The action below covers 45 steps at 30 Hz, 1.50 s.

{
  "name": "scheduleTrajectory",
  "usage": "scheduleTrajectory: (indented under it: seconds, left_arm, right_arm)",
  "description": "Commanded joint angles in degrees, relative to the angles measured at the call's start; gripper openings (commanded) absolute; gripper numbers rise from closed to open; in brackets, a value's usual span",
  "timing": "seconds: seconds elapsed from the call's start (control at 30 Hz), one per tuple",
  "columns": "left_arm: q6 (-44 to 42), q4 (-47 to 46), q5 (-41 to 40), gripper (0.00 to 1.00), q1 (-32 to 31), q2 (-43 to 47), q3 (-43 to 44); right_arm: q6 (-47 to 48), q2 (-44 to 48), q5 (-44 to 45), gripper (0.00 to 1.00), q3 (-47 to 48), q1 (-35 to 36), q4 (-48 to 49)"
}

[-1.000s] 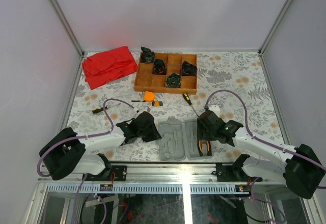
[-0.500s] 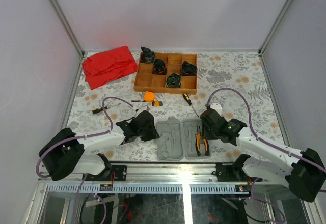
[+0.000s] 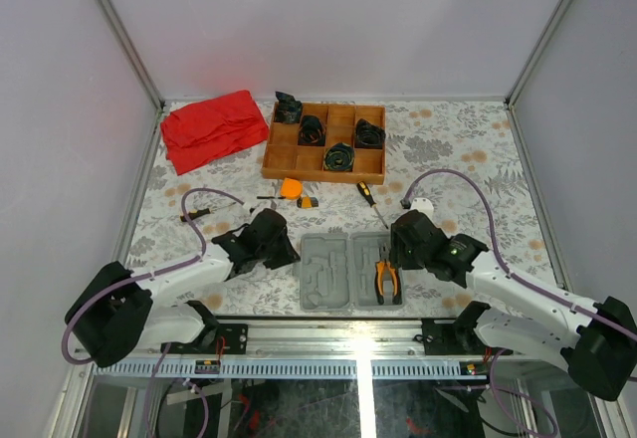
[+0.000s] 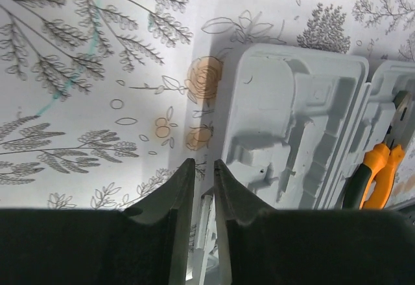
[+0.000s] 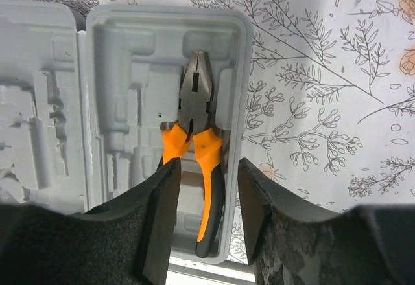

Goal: Sort the tools into containers
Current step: Move the storage box to the center of the board.

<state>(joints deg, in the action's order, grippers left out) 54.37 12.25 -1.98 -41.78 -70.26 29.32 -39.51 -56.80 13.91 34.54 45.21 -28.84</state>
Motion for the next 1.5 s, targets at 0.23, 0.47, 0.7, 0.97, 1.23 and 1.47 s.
scheduleTrajectory:
  seconds: [0.23,0.47,0.7,0.97,1.23,1.47]
  left_arm:
    - [-2.7,1.4,-1.1,0.16,2.7,3.0,-2.1]
    - [-2.9,0.7,-0.3,0.15,2.8,4.2,-2.8]
    - [-1.5,0.8,-0.3,0.07,4.5,5.7,-4.3]
    - [-1.4,1.4,-0.2,0.05,5.6,7.2,-5.1]
    - [-2.3,-0.1,2.2,0.21,5.6,6.8,-5.0]
    - [-4.8,-2.1,3.9,0.49,5.6,5.9,-3.3]
  right_arm:
    - [0.6,2.4,1.0,0.48,-0.4,-0.2,4.8]
    - [0.4,0.4,-0.3,0.48,0.2,-0.2,4.8]
    - [0.1,-1.8,-1.3,0.48,0.7,-0.2,4.9]
    - [1.0,-4.6,-5.9,0.48,1.2,-0.2,5.9]
    - [2.4,-6.1,-8.7,0.51,1.6,-0.2,6.3]
    - [2.5,-5.7,-8.3,0.52,1.3,-0.2,6.2]
